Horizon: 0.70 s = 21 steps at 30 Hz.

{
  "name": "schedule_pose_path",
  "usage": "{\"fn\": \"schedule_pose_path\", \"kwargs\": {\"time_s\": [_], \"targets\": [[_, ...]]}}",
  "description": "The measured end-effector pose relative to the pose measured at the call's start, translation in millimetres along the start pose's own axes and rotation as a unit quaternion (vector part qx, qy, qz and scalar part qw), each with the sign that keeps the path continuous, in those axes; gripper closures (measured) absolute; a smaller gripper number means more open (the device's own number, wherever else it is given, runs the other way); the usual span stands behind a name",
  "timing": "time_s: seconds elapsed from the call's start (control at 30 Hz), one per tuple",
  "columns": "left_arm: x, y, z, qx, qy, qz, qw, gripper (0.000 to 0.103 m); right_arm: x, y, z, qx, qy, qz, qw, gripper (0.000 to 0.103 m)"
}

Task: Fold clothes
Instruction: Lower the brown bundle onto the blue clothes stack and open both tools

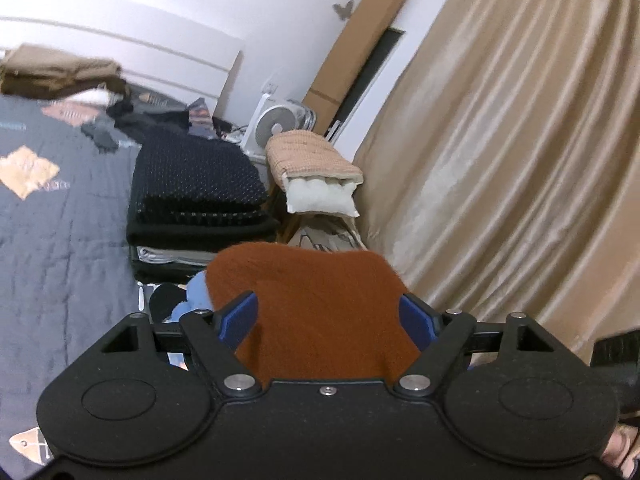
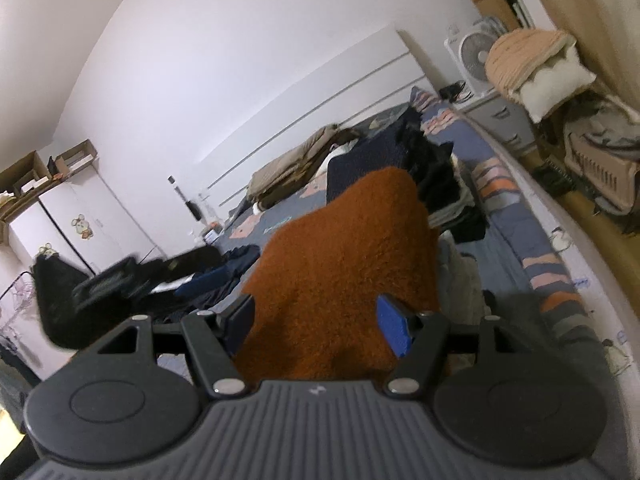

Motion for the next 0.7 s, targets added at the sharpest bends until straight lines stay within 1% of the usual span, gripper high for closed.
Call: {"fn": "schedule_pose_path", "kwargs": {"time_s": [0.03,0.13,0.2,0.27,0.3,0.47,0.6,0.7], "targets": [[5,6,3,0.001,-0.009,-0.006,0.9999,0.019,-4,4,0,0.004,0.005,0.005,1.0,0.033],[23,20,12,-0.008,-0.035,-0.016,0.9992,0.017,-16,17,2,0.012,0.025,0.021,0.999,0.026],[33,30,19,-0.01,-0.051,-0.026,0.9983,0.013,-24,25,5,0.01,0.042,0.034,0.998,0.023],[43,41,25,-0.008,-0.064,-0.036,0.9973,0.002,-30,31,9,0.007,0.05,0.043,0.998,0.02],[47,48,28,-0.006,-0.066,-0.036,0.9971,0.0,-33,34,11,0.006,0.053,0.048,0.997,0.02],[63,72,40,-0.004,-0.074,-0.044,0.9963,0.0,-47,49,21,-0.003,0.069,0.071,0.995,0.015],[72,84,46,-0.013,-0.078,-0.048,0.9957,0.0,-58,61,29,-0.009,0.082,0.089,0.993,0.012],[77,89,51,-0.032,-0.094,-0.07,0.9926,0.0,-66,66,31,-0.021,0.09,0.102,0.99,0.011]]}}
Point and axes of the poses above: each gripper's, at about its wrist camera, not at the fingertips, and y roughly against the way its jaws point, x to its right, z to its underside, the point moved 1 cm from there along -y, roughly the way its jaws point, and after that the axes turned 9 degrees about x, right-handed, at the moved point
